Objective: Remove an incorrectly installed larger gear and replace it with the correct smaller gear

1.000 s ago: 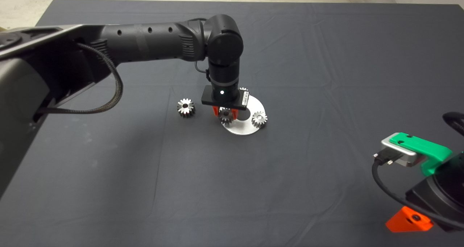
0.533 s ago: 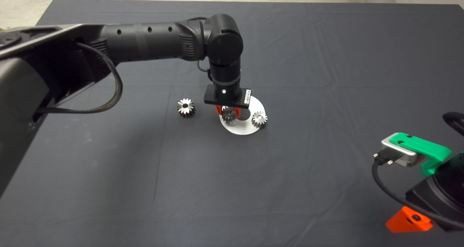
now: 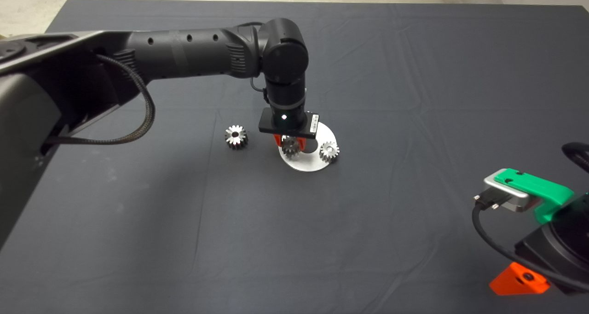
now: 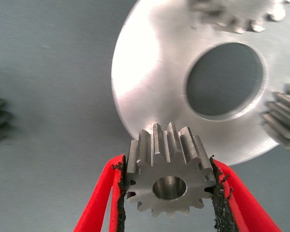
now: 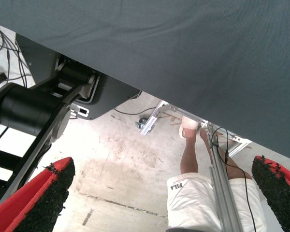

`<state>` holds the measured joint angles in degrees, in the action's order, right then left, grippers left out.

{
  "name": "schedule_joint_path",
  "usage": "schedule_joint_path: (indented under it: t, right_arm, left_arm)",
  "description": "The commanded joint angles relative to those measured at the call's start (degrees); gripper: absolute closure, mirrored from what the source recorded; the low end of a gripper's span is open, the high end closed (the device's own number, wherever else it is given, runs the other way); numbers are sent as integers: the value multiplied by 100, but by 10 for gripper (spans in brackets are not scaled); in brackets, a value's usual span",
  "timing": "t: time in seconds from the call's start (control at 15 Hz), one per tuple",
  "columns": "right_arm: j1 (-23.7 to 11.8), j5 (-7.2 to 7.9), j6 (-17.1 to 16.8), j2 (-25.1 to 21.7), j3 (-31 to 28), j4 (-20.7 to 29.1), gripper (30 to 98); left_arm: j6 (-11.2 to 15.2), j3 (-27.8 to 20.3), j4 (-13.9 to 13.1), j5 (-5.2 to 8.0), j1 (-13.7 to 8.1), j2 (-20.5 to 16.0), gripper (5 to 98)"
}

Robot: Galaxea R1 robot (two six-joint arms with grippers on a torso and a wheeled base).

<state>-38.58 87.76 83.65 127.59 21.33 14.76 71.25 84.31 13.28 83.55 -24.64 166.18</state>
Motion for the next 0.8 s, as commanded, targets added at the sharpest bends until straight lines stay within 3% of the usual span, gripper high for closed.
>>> schedule_joint_path:
  t: [0.0,0.67,0.73]
  right_arm:
    - [-115,479,-24,-18,-8,-149,317]
    - [-115,479,-24,-18,-8,-149,317]
    - [-115,479,-24,-18,-8,-149,317]
  left_arm:
    - [-6,-74,65,108,-126,-2,688]
    - [3,-101,140,126,-121,42,689]
    - [3,-101,140,172,-121,42,689]
